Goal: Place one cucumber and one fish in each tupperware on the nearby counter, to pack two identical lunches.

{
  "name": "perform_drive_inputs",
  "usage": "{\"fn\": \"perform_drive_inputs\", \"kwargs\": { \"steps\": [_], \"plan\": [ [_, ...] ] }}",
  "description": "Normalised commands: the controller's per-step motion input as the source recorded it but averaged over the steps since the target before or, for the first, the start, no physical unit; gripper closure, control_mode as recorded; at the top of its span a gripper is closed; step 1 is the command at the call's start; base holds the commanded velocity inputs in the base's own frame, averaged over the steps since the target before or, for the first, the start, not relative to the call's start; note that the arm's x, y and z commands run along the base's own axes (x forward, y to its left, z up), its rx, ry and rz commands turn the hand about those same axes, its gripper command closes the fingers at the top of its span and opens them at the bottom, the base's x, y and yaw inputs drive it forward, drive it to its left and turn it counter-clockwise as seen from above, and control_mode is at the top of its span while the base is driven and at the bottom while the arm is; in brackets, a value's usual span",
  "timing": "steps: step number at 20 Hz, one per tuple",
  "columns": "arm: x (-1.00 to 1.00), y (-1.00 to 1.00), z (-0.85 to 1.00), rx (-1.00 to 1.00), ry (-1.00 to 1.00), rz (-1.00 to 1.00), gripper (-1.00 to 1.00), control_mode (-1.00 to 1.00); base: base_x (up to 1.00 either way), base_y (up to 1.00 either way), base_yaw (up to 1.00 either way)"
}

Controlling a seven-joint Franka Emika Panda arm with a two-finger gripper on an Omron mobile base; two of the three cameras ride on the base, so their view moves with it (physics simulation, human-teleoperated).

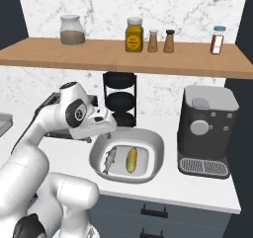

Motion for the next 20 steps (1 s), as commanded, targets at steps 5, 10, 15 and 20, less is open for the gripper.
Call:
{"fn": "perform_drive_inputs", "kwargs": {
  "steps": [5,10,15,20],
  "plan": [
    [-0.75,1.0,0.37,0.0,-0.12,-0.02,-1.0,-1.0,0.0,0.0,0.0],
    [-0.06,1.0,0.66,-0.01,-0.3,0.0,-1.0,-1.0,0.0,0.0,0.0],
    [-0.02,0.59,0.01,-0.07,0.0,-0.02,-1.0,-1.0,0.0,0.0,0.0],
    [0.0,0.0,0.0,0.0,0.0,0.0,-1.0,-1.0,0.0,0.0,0.0]
  ]
}}
